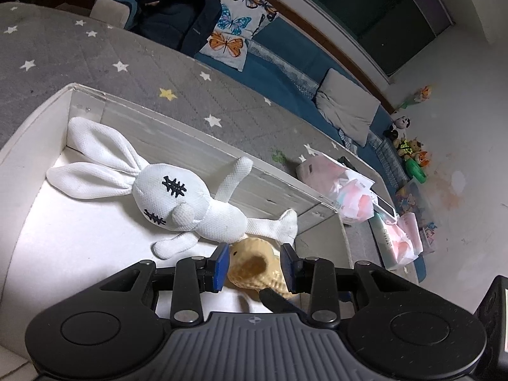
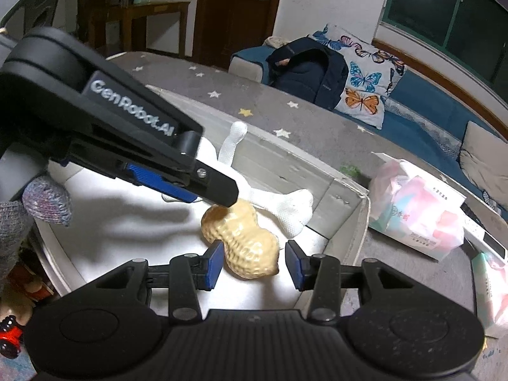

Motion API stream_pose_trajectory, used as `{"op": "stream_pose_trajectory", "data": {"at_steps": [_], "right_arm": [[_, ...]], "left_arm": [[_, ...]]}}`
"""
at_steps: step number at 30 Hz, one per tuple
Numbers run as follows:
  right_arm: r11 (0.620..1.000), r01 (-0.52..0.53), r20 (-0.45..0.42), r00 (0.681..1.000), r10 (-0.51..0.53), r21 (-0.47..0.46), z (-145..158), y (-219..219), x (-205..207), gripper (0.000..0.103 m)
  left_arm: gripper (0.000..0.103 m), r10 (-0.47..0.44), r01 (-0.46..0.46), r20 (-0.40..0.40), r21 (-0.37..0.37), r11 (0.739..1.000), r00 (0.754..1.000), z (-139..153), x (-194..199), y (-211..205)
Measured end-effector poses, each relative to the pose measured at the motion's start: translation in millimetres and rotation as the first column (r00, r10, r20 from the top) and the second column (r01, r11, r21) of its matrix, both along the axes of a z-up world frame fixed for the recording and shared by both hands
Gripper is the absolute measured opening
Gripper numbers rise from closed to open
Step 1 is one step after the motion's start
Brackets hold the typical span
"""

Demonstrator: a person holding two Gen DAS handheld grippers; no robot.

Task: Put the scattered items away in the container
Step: 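Carry the peanut plush with the left tool and release it in the box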

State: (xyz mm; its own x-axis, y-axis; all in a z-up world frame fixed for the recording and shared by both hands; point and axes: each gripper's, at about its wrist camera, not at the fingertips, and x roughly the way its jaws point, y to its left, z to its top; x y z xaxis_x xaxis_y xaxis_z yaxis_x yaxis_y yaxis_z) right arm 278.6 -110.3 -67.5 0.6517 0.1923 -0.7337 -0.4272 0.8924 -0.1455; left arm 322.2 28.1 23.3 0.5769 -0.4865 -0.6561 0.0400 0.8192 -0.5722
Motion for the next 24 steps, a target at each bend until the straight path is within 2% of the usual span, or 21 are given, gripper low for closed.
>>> {"op": "stream_pose_trajectory", "data": {"at_steps": [8, 10, 18, 24], "right_arm": [[0.998, 0.032, 0.055, 0.998, -0.035, 0.05, 17.6, -14.8, -24.8, 0.045], [0.997, 0.032, 0.077, 0.996, -0.037, 0.066, 23.5, -18.3, -35.1, 0.049], [0.986, 0.022, 0.137, 0.989, -0.045, 0.166, 41.5, -35.9, -99.8, 0.05], [0.976, -0.007, 0.137, 0.99, -0.023, 0.218, 38.8, -37.3, -149.3, 0.051]], "left_arm": [[0.037, -0.008, 0.008, 0.07, 0.003, 1.0, 0.998, 23.1, -28.7, 3.3], [0.037, -0.015, 0.015, 0.088, 0.0, 1.0, 0.996, 28.7, -38.6, 4.7], [0.037, -0.069, 0.068, 0.142, 0.014, 0.998, 0.987, 44.2, -91.0, 1.5], [0.037, -0.125, 0.119, 0.138, 0.05, 0.992, 0.983, 37.9, -130.6, -7.1]]}}
